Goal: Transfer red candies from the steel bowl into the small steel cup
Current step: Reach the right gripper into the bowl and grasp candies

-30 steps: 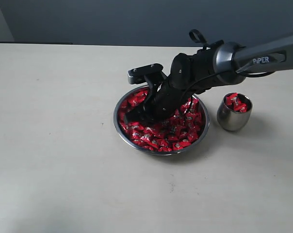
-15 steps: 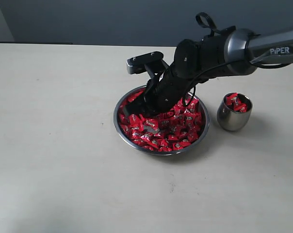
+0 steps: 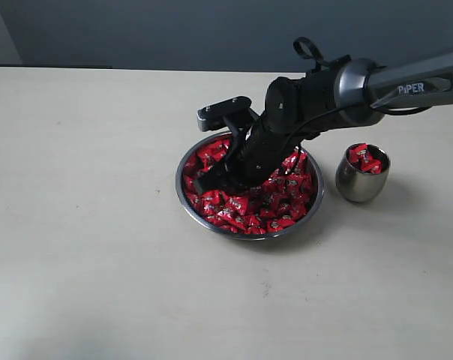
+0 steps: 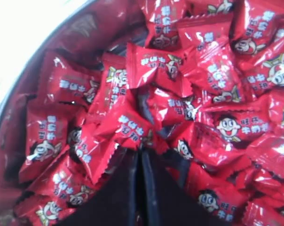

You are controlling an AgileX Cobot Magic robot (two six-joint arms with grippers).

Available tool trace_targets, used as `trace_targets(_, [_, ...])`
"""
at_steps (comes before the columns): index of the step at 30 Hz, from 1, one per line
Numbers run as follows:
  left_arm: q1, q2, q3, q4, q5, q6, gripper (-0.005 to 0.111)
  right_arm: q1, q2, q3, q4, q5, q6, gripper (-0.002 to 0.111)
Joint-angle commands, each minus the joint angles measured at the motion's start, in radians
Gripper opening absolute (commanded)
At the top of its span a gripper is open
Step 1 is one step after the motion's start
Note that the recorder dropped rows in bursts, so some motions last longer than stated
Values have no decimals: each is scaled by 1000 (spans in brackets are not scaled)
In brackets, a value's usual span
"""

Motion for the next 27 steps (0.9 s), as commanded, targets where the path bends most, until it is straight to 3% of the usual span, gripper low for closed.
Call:
trace_targets(1, [-8,-5,-8,2,-5,-2,0,-1,-1,-2,-25,8,0,2])
trace_targets(3, [-8,-5,-8,2,-5,-2,0,-1,-3,-2,-27,10,0,12])
trace_targets(6, [-8,-5,-8,2,-5,-2,0,-1,-3,-2,-35,15,0,39])
trace_targets(8, [-8,-5,-8,2,-5,-2,0,-1,-5,-2,-43,15,0,48])
trace_targets(17, [-8,-5,-8,2,-5,-2,0,-1,-30,-14,-49,-34,0,31])
trace_targets(27, [-8,-5,-8,2,-5,-2,0,10,19,-54,-27,-24,-3,31])
